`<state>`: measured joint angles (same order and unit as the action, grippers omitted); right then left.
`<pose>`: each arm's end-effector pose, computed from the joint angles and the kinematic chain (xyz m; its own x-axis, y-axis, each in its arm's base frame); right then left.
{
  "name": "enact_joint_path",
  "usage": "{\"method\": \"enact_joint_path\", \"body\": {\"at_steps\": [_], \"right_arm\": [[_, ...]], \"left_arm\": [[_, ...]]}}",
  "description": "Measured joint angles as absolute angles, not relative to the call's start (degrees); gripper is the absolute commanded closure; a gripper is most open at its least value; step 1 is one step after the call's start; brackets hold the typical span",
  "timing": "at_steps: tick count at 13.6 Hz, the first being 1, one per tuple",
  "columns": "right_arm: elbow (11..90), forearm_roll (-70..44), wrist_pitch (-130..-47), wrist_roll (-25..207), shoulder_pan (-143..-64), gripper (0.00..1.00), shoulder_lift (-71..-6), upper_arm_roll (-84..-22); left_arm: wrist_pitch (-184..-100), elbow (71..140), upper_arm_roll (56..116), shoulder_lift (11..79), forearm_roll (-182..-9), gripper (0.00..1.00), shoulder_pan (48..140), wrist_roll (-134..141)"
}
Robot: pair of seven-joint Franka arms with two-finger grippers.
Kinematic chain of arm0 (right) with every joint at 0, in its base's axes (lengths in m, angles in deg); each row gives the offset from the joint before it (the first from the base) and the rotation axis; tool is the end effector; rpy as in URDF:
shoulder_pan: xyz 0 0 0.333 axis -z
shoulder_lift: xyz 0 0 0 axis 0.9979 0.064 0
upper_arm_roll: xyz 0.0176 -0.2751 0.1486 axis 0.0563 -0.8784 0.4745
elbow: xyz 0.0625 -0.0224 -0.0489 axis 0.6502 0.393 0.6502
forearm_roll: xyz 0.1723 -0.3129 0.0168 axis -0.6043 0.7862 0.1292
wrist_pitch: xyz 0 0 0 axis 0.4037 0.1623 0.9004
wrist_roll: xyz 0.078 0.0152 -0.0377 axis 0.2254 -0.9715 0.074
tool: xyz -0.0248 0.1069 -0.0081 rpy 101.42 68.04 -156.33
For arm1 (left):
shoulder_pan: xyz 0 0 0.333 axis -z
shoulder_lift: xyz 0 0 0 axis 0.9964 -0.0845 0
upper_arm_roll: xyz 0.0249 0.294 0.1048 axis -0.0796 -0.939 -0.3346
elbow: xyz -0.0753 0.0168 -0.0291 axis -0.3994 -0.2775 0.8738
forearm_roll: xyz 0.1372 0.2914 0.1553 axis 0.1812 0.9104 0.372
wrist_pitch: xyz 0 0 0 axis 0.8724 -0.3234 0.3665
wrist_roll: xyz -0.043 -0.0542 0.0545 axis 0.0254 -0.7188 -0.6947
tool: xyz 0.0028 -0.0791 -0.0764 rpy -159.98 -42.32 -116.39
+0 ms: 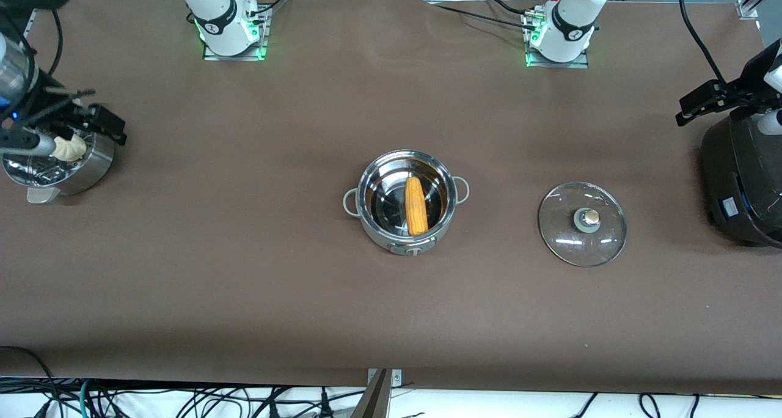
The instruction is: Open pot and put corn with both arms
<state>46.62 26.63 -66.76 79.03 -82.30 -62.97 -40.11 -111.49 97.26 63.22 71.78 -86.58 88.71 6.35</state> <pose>0.5153 0.0278 0.5975 0.9982 -0.0599 0.0064 -0.0601 -0.9972 0.0437 0.5049 0.0112 0.6193 0.9952 0.0854 -0.0484 0.0856 -0.9963 0.0006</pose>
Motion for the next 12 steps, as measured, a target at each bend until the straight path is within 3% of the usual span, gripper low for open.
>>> {"method": "enact_joint_path", "body": {"at_steps": [5, 12], "right_arm": [[48.1, 25.1, -63.9, 80.4, -82.4, 0.0, -64.2, -41.9], [48.4, 24.9, -63.4, 84.4, -82.4, 0.0, -62.7, -42.5]], "left_arm": [[-111.5, 97.2, 63.5, 71.6, -86.6, 0.0, 88.5, 6.3], [-111.5, 97.2, 69.0, 71.6, -86.6, 0.0, 84.1, 6.2]]}}
